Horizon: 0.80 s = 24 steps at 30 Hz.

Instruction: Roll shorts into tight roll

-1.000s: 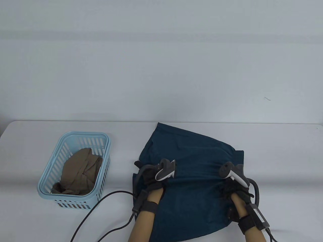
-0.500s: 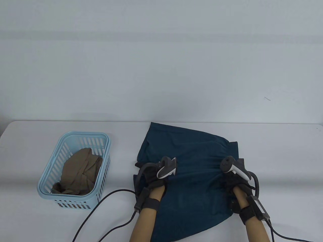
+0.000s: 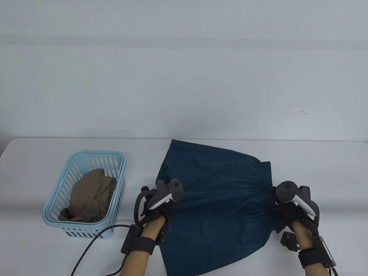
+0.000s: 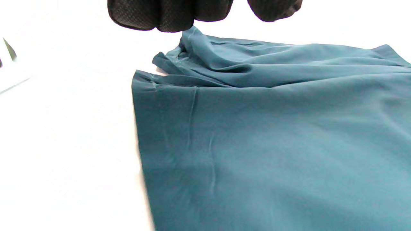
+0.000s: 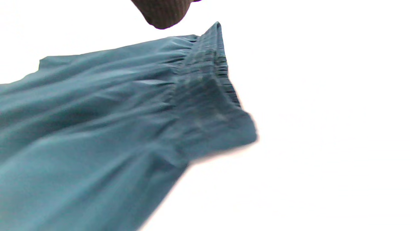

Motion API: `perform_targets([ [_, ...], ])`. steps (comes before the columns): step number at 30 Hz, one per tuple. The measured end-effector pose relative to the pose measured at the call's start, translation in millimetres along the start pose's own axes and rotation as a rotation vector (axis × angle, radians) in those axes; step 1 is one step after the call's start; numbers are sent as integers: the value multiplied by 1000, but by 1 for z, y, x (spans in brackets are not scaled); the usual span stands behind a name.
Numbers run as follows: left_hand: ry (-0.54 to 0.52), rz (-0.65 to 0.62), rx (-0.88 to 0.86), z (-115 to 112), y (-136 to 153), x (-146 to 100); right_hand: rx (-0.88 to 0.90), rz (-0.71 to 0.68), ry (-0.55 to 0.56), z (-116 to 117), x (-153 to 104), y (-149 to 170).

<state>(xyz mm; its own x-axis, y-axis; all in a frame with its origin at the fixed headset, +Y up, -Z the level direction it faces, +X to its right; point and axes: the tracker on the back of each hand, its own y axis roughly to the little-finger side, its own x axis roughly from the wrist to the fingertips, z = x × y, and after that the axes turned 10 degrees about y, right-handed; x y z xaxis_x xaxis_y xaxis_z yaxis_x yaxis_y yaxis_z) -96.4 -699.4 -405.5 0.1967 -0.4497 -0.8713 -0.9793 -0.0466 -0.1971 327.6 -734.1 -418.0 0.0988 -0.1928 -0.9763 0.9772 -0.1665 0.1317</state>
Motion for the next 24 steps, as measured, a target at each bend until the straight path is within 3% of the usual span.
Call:
perform_targets([
  [2, -5, -73, 42, -9, -4, -17, -73, -8, -10, 4, -10, 5],
  [6, 85, -270, 79, -39, -18, -47, -192, -14, -61, 20, -29, 10],
  [11, 156, -401, 132, -71, -36, -71, -242, -44, -96, 37, -36, 6],
  [15, 216, -455, 178, -89, -46, -75, -268, -54, -158, 46, -36, -3],
  [24, 354, -462, 253, -132, -48, -67, -271, -73, -172, 52, -32, -15],
])
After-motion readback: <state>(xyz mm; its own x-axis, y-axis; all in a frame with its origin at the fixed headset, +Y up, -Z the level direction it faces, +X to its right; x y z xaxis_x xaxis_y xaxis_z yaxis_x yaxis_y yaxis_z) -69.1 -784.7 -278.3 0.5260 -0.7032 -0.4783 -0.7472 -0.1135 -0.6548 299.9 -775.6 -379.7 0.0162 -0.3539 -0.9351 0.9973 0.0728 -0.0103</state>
